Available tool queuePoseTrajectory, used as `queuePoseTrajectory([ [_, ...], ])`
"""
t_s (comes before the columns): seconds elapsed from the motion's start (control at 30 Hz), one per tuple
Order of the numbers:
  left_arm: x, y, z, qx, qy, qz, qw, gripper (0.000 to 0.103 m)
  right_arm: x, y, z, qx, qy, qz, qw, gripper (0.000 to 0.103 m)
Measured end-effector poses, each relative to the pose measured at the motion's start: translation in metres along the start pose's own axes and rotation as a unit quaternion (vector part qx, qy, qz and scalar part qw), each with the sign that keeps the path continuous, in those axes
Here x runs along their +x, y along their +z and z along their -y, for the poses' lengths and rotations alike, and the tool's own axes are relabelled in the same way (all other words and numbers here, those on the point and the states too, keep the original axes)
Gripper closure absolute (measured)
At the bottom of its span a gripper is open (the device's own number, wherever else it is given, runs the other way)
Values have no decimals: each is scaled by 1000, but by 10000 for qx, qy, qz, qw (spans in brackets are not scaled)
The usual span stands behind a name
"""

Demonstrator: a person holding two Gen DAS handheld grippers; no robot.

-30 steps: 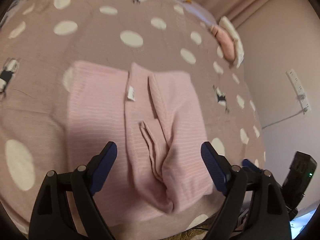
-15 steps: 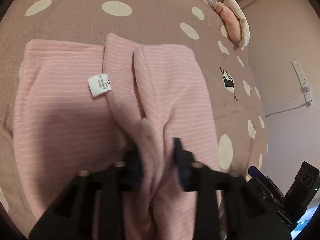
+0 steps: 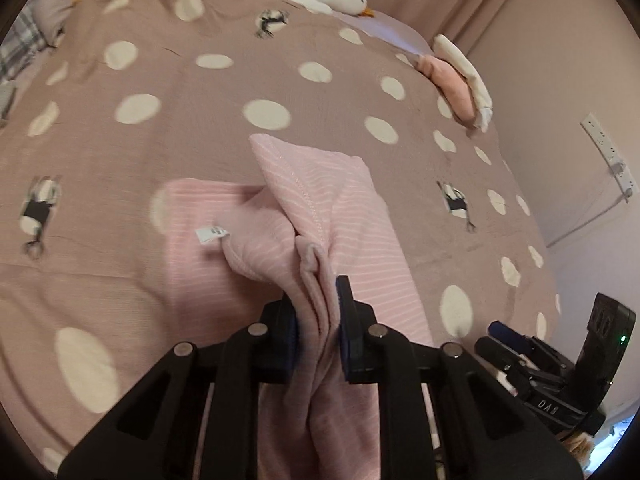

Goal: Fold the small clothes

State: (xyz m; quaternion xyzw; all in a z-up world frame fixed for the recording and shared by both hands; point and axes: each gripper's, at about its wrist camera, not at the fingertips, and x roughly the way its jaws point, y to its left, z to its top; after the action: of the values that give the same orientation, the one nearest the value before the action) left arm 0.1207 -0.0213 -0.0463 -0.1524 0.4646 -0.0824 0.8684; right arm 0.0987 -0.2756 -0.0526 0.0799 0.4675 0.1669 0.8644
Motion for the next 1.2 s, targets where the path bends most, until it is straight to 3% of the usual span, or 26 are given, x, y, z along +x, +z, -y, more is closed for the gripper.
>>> queuePoseTrajectory([
  [0.17,-6,-9,-21,-35,379,62,9993,86,7,0,-16,-234,99,-94,9996,45],
  [0.37,26,-24,-55,-381,805,-396,9952,81,18,-2,-33,-497,164,-271,9983,45],
  [0.6,8,-25,-58,-609,568,-341,9959,77,26,-5,-46,-669,176,-434,9967,45],
  [0.73,-10,-34,-56,-652,325,-292,9969,60,26,-5,-55,-793,241,-417,9957,45],
  [0.8,-16,-40,-57,-692,226,-306,9969,58,28,-6,-60,-846,279,-447,9950,45],
  [1.0,-8,-64,-64,-750,391,-630,9944,57,43,-13,-75,-1083,372,-711,9909,45],
  [1.2,1,-77,-71,-903,463,-680,9925,42,65,-25,-78,-1183,203,-1164,9859,45],
])
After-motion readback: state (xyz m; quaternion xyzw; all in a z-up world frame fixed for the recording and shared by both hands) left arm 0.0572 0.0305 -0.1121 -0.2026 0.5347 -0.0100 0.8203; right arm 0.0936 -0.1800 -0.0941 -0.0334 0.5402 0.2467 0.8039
